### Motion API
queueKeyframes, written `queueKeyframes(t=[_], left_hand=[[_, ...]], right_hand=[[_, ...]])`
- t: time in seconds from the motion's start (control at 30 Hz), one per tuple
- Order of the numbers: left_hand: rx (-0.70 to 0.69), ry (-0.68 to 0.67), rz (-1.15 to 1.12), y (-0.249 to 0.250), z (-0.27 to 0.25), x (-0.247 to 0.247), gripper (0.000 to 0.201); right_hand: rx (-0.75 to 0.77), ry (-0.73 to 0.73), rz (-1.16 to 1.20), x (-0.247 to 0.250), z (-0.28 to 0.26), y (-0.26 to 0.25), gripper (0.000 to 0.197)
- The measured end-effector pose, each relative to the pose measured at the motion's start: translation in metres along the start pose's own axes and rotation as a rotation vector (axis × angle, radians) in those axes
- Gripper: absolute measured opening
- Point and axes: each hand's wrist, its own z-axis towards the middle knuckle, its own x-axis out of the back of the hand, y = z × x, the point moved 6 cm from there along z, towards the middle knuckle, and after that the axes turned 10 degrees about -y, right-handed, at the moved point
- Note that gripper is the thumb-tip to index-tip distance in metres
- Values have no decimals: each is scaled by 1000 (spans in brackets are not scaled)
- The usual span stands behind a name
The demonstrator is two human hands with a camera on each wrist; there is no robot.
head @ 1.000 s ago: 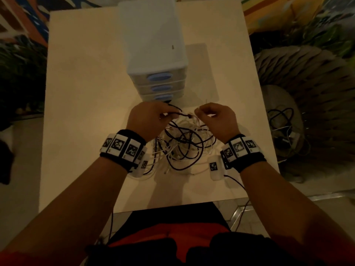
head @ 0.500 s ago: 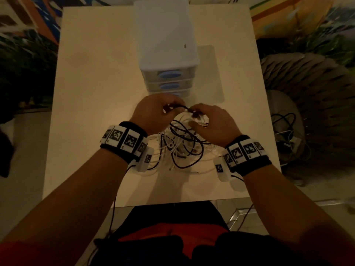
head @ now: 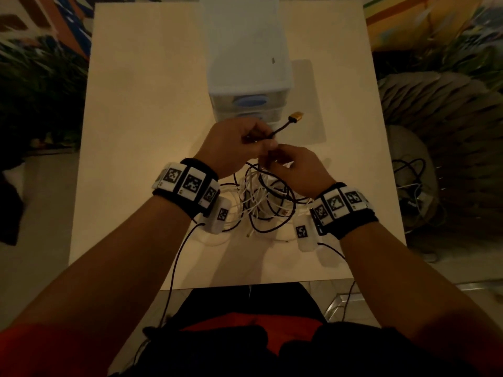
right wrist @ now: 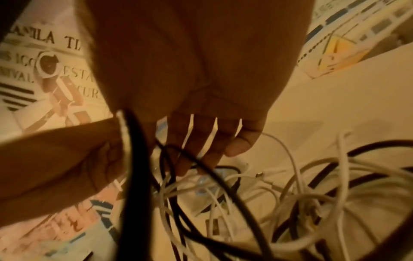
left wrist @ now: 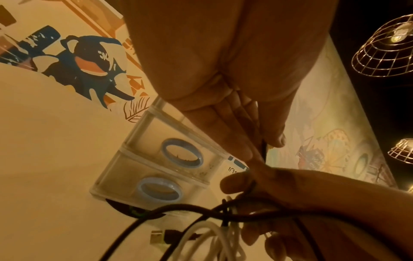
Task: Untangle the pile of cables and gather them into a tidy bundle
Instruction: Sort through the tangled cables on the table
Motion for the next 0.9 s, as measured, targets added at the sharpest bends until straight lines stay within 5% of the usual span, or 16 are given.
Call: queueKeyframes(t=[0.1, 0.23, 0.43, 0.63, 0.9], left_hand=[[10, -1, 45, -5, 2, -2, 22], [102, -127, 156, -33, -8, -12, 50], [34, -212, 348, -39, -18, -20, 29], [43, -220, 482, -43, -15, -23, 41], [20, -130, 560, -40, -13, -30, 33]], right_hand=[[-29, 24, -62, -3, 10, 3, 19], [-134, 137, 243, 1, 12, 28, 18], [-165, 243, 500, 8, 2, 38, 22], [-150, 229, 519, 8, 1, 33, 21], [-142, 246, 506, 12, -2, 34, 25]])
